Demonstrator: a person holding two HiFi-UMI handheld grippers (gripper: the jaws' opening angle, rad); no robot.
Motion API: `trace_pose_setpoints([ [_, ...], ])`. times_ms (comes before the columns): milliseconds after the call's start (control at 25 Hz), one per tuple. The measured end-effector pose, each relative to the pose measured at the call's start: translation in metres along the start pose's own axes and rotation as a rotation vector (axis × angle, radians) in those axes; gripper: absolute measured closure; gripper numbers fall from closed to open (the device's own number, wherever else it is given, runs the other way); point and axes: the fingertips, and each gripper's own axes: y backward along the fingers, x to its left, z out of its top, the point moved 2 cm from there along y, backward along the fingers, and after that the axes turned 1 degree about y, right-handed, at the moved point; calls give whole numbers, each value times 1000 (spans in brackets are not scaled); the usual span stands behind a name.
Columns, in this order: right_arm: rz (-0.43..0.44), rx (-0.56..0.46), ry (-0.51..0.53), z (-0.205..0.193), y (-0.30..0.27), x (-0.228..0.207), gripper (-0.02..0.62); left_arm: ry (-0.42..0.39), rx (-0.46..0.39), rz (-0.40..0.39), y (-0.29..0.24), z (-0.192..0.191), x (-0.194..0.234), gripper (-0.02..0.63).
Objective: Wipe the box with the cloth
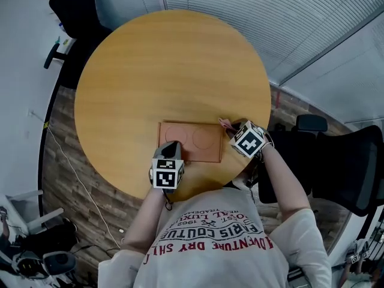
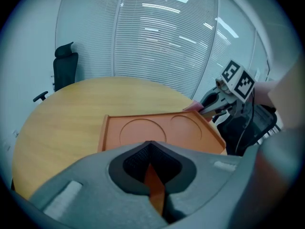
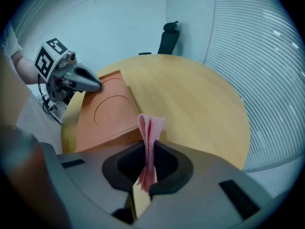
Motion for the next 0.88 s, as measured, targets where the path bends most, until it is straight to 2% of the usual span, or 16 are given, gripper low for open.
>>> trace_pose_setpoints([
  [160, -65, -103, -156, -8, -6, 6, 565, -37, 19, -45, 0, 0, -6, 597],
  [320, -57, -161, -266, -10, -18, 8, 566, -43, 4, -59, 0, 1, -6, 597],
  [560, -36, -118, -212, -15, -28, 10, 565, -48, 9, -77, -1, 0, -7, 597],
  [880, -31, -114, -124, -21, -29, 28, 566, -38, 1, -96, 0, 0, -6, 597],
])
